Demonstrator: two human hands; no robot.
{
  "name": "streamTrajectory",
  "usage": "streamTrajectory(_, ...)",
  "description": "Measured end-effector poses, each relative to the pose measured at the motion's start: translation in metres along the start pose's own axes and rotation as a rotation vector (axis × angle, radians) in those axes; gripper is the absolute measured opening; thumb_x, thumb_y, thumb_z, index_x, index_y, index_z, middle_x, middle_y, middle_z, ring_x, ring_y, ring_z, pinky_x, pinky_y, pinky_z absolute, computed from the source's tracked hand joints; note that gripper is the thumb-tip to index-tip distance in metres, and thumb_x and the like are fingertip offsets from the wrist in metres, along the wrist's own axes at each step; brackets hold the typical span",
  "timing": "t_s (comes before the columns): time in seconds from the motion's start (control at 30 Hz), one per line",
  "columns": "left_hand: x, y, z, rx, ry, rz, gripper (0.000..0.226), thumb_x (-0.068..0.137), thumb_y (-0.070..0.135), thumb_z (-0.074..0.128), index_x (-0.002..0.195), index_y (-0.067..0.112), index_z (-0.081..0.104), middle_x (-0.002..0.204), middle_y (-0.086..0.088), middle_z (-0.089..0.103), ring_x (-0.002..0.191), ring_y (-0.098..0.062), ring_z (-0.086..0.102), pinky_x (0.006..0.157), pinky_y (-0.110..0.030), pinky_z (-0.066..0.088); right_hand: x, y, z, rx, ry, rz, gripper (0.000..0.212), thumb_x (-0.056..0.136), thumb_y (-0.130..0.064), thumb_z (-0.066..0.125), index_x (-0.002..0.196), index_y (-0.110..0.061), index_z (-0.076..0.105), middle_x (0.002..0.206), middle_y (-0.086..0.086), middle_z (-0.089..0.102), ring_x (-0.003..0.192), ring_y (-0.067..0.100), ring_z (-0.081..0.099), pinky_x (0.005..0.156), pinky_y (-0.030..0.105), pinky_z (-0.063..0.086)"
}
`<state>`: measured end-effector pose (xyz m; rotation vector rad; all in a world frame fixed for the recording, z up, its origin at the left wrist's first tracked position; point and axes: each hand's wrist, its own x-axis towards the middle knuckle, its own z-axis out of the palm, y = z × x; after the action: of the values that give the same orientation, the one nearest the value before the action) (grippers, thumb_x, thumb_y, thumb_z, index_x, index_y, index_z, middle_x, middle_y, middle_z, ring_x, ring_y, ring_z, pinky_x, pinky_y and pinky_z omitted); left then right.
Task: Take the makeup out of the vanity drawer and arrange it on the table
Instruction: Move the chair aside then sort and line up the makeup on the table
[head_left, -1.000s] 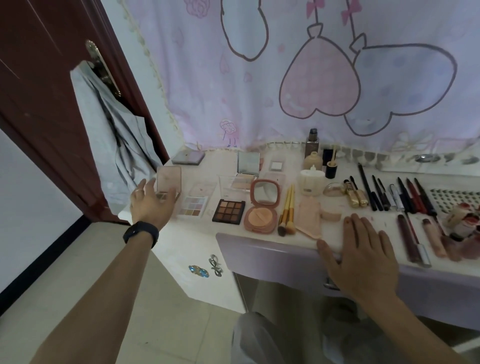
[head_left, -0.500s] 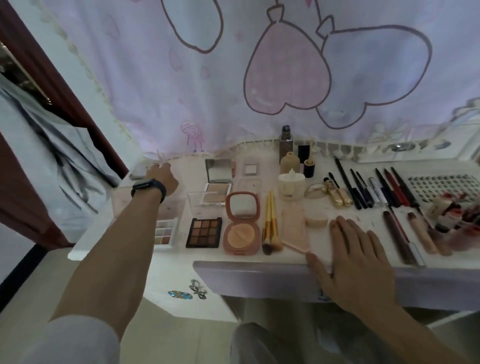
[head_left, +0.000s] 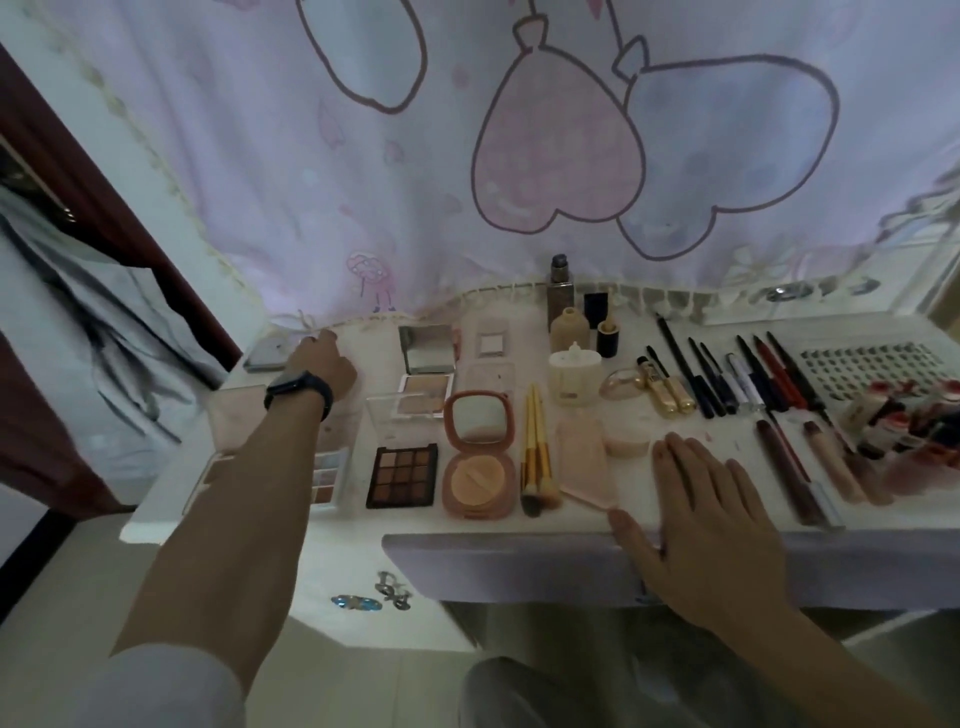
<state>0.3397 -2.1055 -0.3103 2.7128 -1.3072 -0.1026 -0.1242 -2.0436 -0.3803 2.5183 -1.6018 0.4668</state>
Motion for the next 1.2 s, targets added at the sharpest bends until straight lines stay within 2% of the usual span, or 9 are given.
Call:
streamTrajectory(0.13,0.001,-0.012,0.001,0.168,-0.054,-0.085,0.059,0.101,0.032,0.041,0.153,0.011,0.027,0.153,-0.022,0.033,0.139,-0.039,0.034,0.113,-0.049,0.029,0.002,-0.002,-0.001,0.009,0.025,0.005,0.087,0.095,-0.068,0.032,0.141,0.004,0.052,0.146,0.026,0.050,0.135,0.039,0.049,0.113,0.055,0.036)
streamTrajectory(0.37,0.000,0.010,0.006,0.099,-0.040,-0.169,0.062,0.099,0.036,0.037,0.149,0.000,0.031,0.147,-0.025,0.038,0.133,-0.039,0.040,0.107,-0.046,0.035,0.001,0.000,0.001,0.001,0.053,-0.003,0.086,0.095,-0.067,0.034,0.140,0.004,0.053,0.146,0.025,0.050,0.135,0.039,0.049,0.113,0.056,0.037)
streamTrajectory(0.43,-0.005,0.019,0.006,0.104,-0.017,-0.101,0.056,0.099,0.034,0.036,0.145,0.003,0.041,0.138,-0.024,0.050,0.120,-0.037,0.052,0.097,-0.043,0.043,0.000,-0.001,0.001,-0.001,0.064,-0.005,0.086,0.095,-0.066,0.035,0.140,0.005,0.053,0.146,0.026,0.051,0.135,0.039,0.049,0.112,0.056,0.037)
streamTrajectory(0.53,-0.009,0.033,-0.002,0.151,0.092,0.029,0.047,0.101,0.037,0.035,0.112,0.003,0.066,0.104,-0.018,0.066,0.087,-0.031,0.060,0.071,-0.035,0.043,0.000,-0.001,0.001,0.007,0.058,0.003,0.086,0.096,-0.067,0.033,0.140,0.004,0.053,0.146,0.025,0.051,0.136,0.039,0.049,0.112,0.056,0.037)
streamTrajectory(0.63,-0.009,0.038,-0.013,0.181,0.136,0.048,0.054,0.099,0.054,0.041,0.116,0.007,0.064,0.120,-0.021,0.064,0.109,-0.036,0.058,0.084,-0.043,0.047,0.000,-0.002,0.000,0.013,0.050,0.005,0.087,0.095,-0.068,0.031,0.140,0.004,0.053,0.147,0.025,0.050,0.136,0.039,0.048,0.113,0.056,0.036)
streamTrajectory(0.77,-0.002,0.032,-0.011,0.095,-0.024,-0.069,0.060,0.087,0.067,0.054,0.124,0.020,0.056,0.148,-0.022,0.037,0.134,-0.041,0.036,0.105,-0.053,0.036,0.000,-0.001,0.000,0.018,0.055,0.004,0.087,0.095,-0.067,0.032,0.140,0.004,0.053,0.147,0.024,0.050,0.136,0.038,0.048,0.114,0.055,0.035)
streamTrajectory(0.87,0.004,0.019,-0.005,-0.101,-0.147,-0.112,0.047,0.082,0.060,0.064,0.114,0.030,0.049,0.153,-0.023,0.028,0.140,-0.039,0.025,0.111,-0.054,0.027,0.000,-0.002,0.001,0.027,0.069,0.004,0.085,0.095,-0.067,0.036,0.140,0.003,0.054,0.146,0.024,0.051,0.136,0.037,0.049,0.114,0.054,0.035)
streamTrajectory(0.97,0.006,0.011,-0.001,-0.208,-0.164,-0.117,0.042,0.083,0.057,0.065,0.113,0.035,0.047,0.146,-0.024,0.033,0.133,-0.042,0.032,0.107,-0.053,0.031,0.001,-0.001,0.002,0.033,0.076,0.003,0.085,0.094,-0.066,0.038,0.140,0.004,0.054,0.146,0.024,0.051,0.136,0.037,0.049,0.114,0.055,0.035)
streamTrajectory(1.2,-0.008,0.024,-0.012,-0.331,-0.081,-0.211,0.116,0.061,0.081,0.065,0.150,0.014,0.034,0.150,-0.020,0.040,0.135,-0.041,0.039,0.110,-0.052,0.036,0.001,-0.002,-0.002,0.051,0.039,0.003,0.086,0.096,-0.067,0.031,0.139,0.004,0.054,0.145,0.025,0.051,0.136,0.038,0.049,0.113,0.056,0.037)
